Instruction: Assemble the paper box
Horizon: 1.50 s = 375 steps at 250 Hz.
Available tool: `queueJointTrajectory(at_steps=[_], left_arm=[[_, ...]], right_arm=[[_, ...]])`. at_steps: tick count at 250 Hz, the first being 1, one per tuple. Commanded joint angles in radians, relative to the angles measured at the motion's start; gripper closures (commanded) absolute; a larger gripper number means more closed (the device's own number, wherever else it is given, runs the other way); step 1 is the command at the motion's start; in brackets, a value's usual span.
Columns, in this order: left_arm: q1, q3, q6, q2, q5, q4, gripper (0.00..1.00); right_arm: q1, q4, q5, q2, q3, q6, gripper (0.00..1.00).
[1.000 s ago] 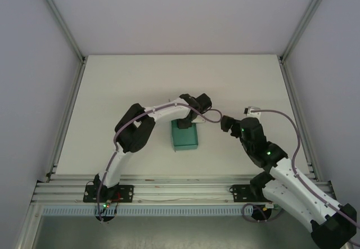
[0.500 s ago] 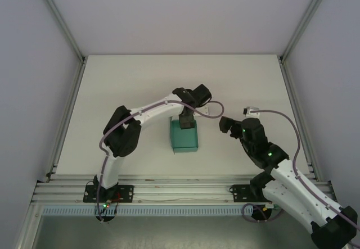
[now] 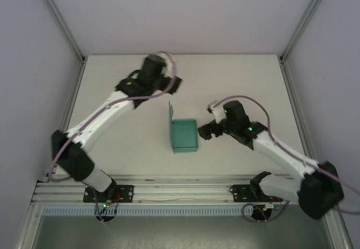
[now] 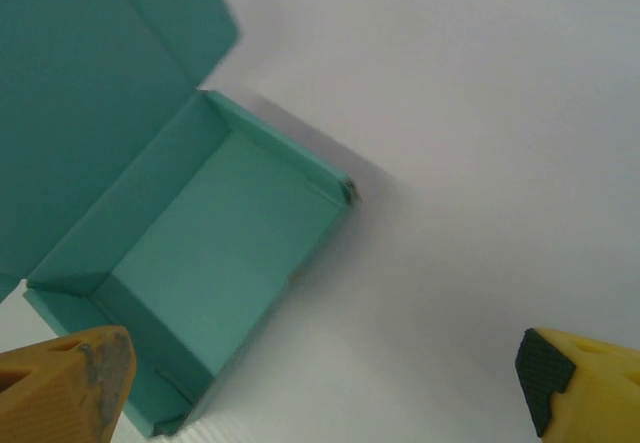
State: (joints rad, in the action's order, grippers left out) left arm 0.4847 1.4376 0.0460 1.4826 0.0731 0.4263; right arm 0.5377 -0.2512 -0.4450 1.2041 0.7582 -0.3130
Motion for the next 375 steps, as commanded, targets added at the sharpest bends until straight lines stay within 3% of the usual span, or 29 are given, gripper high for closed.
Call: queueJointTrajectory(at_steps=[1, 48, 71, 141, 184, 217, 253, 297, 318, 338, 375], left_arm=[[-0.119, -0.197, -0.345, -0.098, -0.010, -0.059, 0.00], [-0.248, -0.481, -0.458, -0.239, -0.033, -0.075, 0.00], [-0.261, -0.563, -0.477, -0.296, -0.010, -0.067, 0.00], [-0.268, -0.626, -0.475, -0.413, 0.051, -0.024, 0.00], [-0.269, -0.620, -0.489, -0.429, 0.068, -0.019, 0.00], [-0.268, -0.618, -0.494, -0.418, 0.073, -0.030, 0.00], [-0.270, -0.596, -0.499, -0.378, 0.066, -0.036, 0.00], [-0.269, -0.557, -0.473, -0.298, 0.022, -0.054, 0.00], [-0.267, -0.543, -0.448, -0.265, -0.013, -0.071, 0.00], [-0.267, -0.553, -0.393, -0.248, -0.073, -0.123, 0.00], [-0.268, -0.558, -0.299, -0.229, -0.175, -0.205, 0.00]], right_arm=[[0.016, -0.049, -0.161, 0.215, 0.171, -0.326, 0.06], [0.046, -0.315, -0.136, 0.611, 0.530, -0.498, 0.27], [0.062, -0.327, -0.084, 0.718, 0.627, -0.473, 0.46], [0.087, -0.167, -0.008, 0.757, 0.592, -0.308, 0.62], [0.111, -0.064, 0.182, 0.716, 0.528, -0.094, 0.78], [0.130, -0.030, 0.427, 0.664, 0.457, 0.236, 0.79], [0.177, -0.062, 0.580, 0.612, 0.350, 0.569, 0.79], [0.251, -0.172, 0.694, 0.590, 0.323, 0.818, 0.76], [0.290, -0.179, 0.705, 0.565, 0.308, 0.877, 0.74], [0.306, -0.145, 0.700, 0.528, 0.287, 0.882, 0.58], [0.305, -0.148, 0.735, 0.434, 0.293, 0.832, 0.50]])
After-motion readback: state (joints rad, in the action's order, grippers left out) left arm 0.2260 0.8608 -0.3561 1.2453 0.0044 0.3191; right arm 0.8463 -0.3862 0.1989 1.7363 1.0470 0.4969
